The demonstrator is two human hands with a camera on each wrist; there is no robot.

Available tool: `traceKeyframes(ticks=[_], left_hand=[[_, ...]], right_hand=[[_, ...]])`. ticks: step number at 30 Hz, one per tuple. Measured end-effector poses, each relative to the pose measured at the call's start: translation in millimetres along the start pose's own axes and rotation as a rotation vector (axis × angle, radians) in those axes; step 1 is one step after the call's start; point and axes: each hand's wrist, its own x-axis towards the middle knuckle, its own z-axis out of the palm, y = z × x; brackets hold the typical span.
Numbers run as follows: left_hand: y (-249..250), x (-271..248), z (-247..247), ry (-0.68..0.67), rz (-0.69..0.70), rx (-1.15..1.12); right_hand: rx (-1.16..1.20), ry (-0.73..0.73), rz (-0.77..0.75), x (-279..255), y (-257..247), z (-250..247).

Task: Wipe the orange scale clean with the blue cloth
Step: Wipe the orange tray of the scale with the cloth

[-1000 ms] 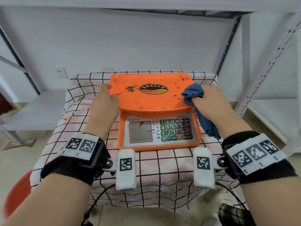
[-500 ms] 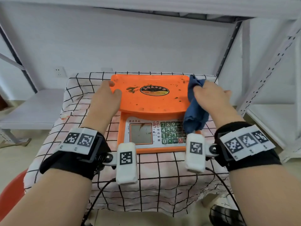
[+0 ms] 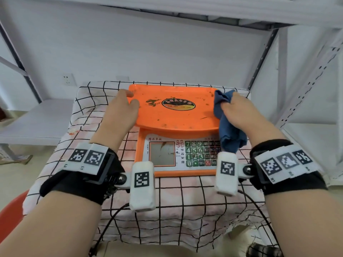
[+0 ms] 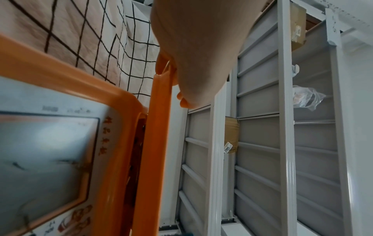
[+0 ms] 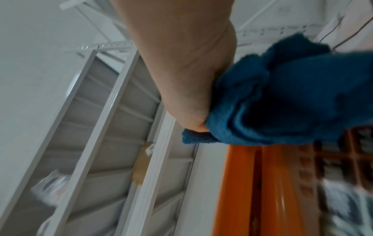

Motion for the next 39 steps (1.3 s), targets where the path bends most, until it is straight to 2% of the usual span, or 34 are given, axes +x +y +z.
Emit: traceKeyframes(ticks=[3,7,12,14,17,19,23,27,30,34,36,39], left_hand=[[-0.4,-0.3,-1.4,-0.005,-0.003,-0.010],[0.0,-1.1,2.3,0.010,0.006,0.012],[2.0,-3.2,6.1,0.023,-0.018,0.043],[3.3,-5.0,5.1,0.025,0.000,0.085],[4.5,-6.7,2.5,0.059,0.058,0.147],[6.0,-6.6,0.5,0.069,0.087,0.181],[8.8,-5.0,0.7,0.000,0.080,0.328],[14.7,-10.9,7.9,-0.051,0.126,0.492],[15.3,-15.5,7.9,-0.041,0.126,0.502],[9.4,-14.6,-3.1,-0.027,0.071,0.440],[8.6,-14.9,-4.8,-0.013,0.100,0.404],[9.0,-18.7,0.7,-0.010,0.199,0.369]], right_hand=[[0.071,-0.006,0.026,0.4,0.7,1.9],[0.125,-0.123,-0.118,-17.5,-29.2,18.5],[-0.151,-0.174,-0.344,-31.6,-42.1,34.4],[-0.171,-0.181,-0.296,-25.3,-26.9,25.7],[-0.204,-0.113,-0.104,-11.2,1.4,5.7],[-0.209,-0.108,-0.054,-9.6,7.3,1.9],[-0.311,-0.138,-0.130,-24.7,-16.8,17.6],[-0.251,-0.147,-0.292,-35.3,-34.3,27.5],[-0.166,-0.163,-0.227,-25.8,-16.1,17.2],[-0.324,-0.070,-0.090,-14.5,6.8,1.3],[-0.355,-0.036,-0.102,-18.8,0.9,2.3],[-0.162,-0.149,-0.198,-34.9,-21.5,11.0]])
